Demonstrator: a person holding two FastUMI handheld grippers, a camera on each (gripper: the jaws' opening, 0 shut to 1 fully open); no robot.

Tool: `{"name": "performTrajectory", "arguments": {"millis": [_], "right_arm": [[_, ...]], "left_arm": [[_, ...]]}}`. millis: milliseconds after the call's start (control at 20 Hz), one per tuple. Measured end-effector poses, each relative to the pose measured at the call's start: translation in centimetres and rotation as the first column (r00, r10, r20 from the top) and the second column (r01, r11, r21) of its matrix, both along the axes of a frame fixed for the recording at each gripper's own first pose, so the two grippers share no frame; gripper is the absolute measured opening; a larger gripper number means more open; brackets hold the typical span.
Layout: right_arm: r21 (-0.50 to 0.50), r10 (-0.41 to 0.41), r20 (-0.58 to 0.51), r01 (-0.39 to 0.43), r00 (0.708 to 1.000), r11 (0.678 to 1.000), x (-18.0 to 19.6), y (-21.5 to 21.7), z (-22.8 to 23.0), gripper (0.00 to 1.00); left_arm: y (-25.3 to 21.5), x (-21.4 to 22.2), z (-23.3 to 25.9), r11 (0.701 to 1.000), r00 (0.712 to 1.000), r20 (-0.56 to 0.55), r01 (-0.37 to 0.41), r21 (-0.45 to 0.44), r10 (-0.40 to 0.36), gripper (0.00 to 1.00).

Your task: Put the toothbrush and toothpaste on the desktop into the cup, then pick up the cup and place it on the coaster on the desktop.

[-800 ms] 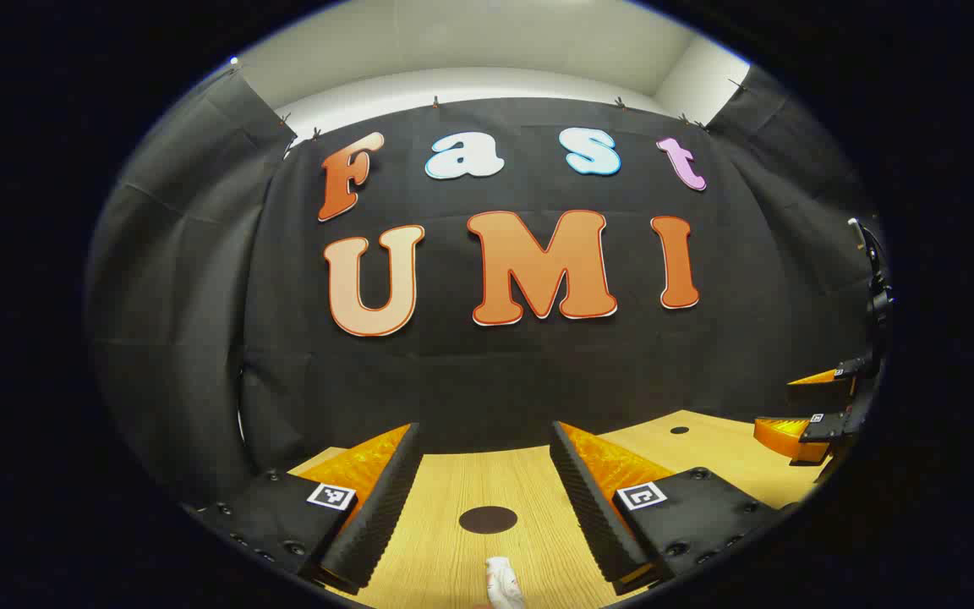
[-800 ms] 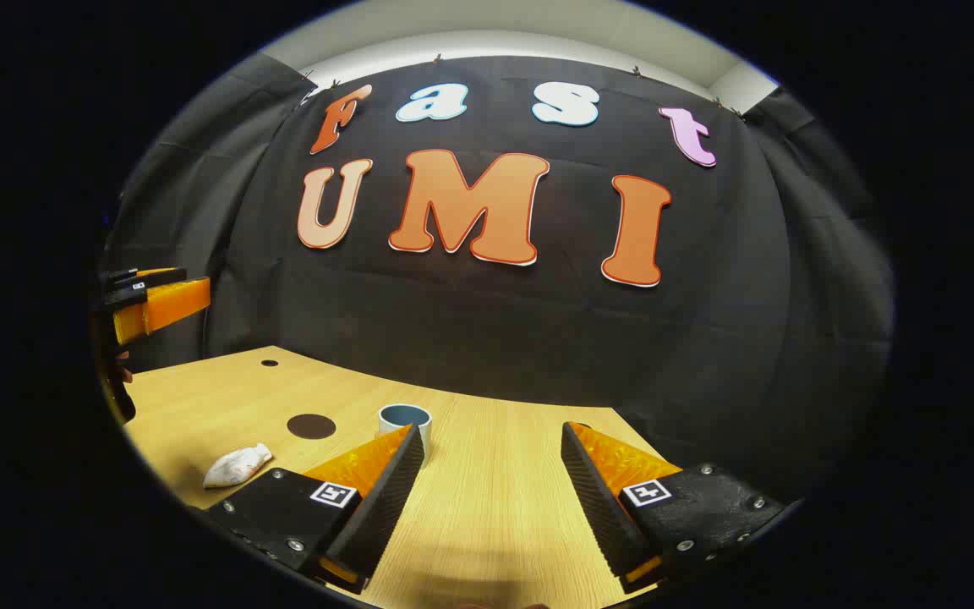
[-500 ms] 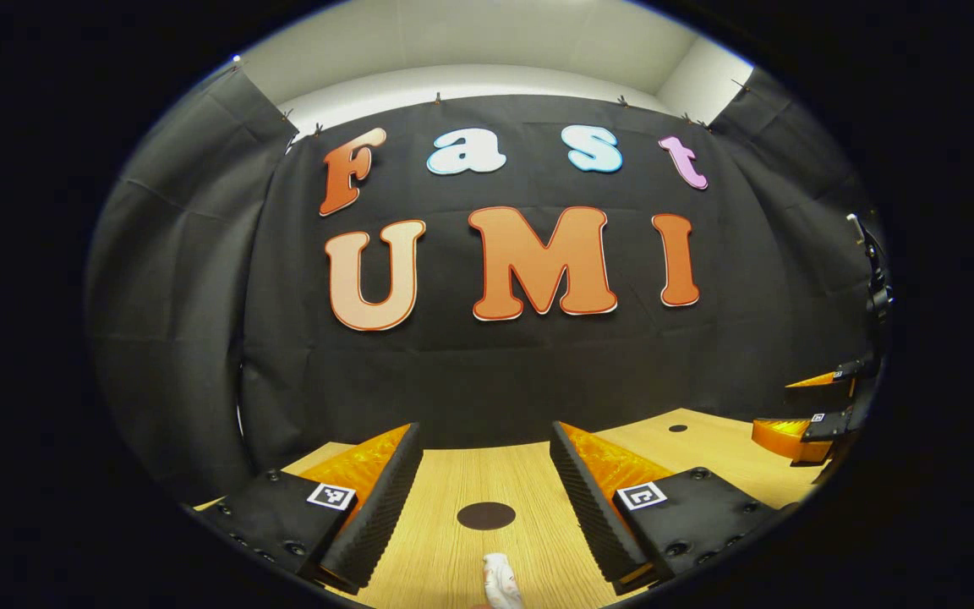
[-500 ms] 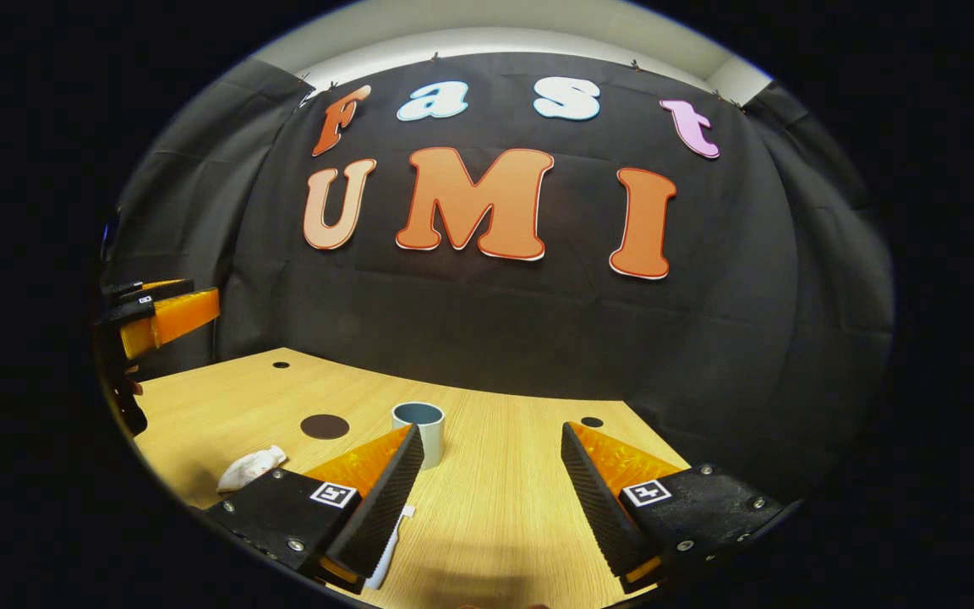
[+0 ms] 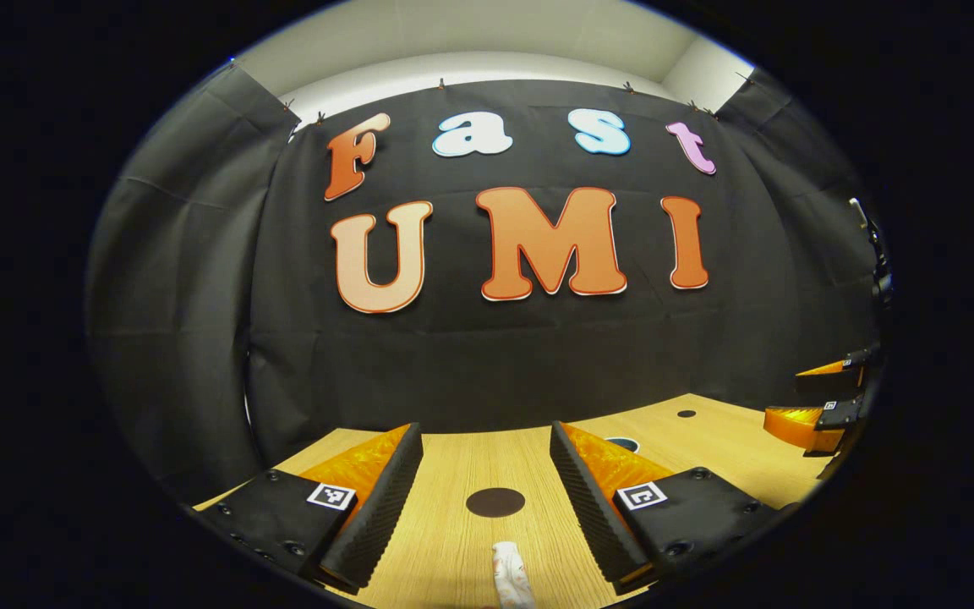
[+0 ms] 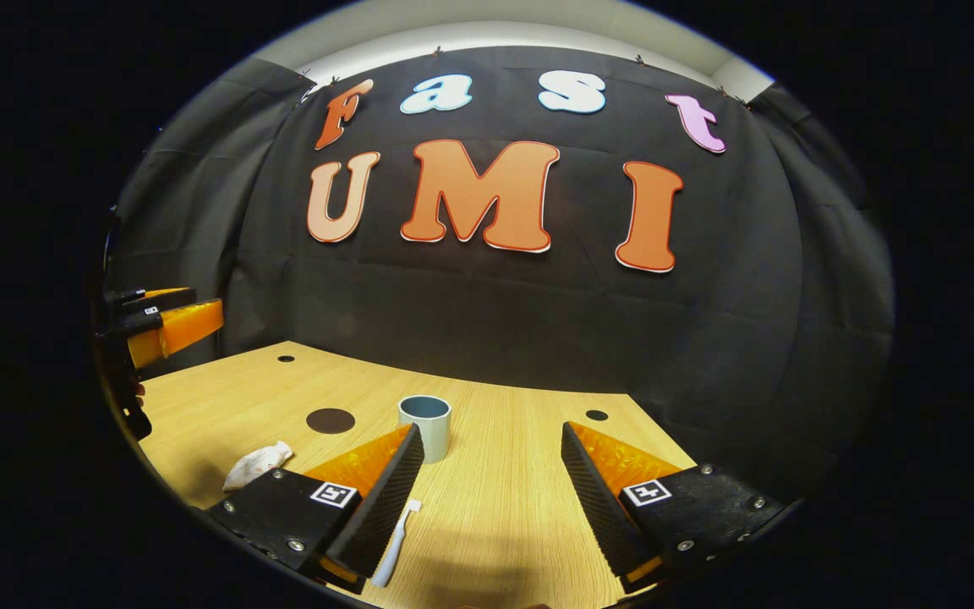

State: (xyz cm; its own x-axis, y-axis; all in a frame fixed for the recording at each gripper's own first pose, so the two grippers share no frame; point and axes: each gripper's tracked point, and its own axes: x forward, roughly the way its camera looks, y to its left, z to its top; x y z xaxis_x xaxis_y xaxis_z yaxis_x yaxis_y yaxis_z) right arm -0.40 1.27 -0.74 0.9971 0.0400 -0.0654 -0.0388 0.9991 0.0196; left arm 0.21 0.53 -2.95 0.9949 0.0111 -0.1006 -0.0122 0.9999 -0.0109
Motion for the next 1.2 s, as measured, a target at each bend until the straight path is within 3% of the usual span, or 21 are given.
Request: {"name": "performTrajectory", "arguments": {"millis": [350, 600, 950, 1200], "right_arm": [[0.021, 0.026, -0.113, -0.023, 0.993, 0.999, 0.1, 1.2, -2.2, 0.98], [0.026, 0.072, -0.221, -0.068, 0.973, 0.997, 0.1, 3.3, -4.9, 0.98], [0.06, 0.154, -0.37, -0.142, 0.916, 0.988, -0.1, 6.2, -8.4, 0.95], [0.039, 0.164, -0.509, -0.168, 0.845, 0.985, 0.0, 7.3, -12.3, 0.87]], "left_arm": [[-0.1, 0.5, -3.2, 1.0, 0.993, -0.118, 0.023, -0.01, -0.024, 0.97], [-1.0, 0.7, -7.3, 0.997, 0.966, -0.253, 0.049, -0.055, -0.061, 0.97], [-1.5, 0.4, -13.1, 0.994, 0.89, -0.446, 0.052, -0.1, -0.092, 0.97], [-1.6, -0.2, -16.5, 0.991, 0.821, -0.56, 0.048, -0.123, -0.109, 0.98]]}}
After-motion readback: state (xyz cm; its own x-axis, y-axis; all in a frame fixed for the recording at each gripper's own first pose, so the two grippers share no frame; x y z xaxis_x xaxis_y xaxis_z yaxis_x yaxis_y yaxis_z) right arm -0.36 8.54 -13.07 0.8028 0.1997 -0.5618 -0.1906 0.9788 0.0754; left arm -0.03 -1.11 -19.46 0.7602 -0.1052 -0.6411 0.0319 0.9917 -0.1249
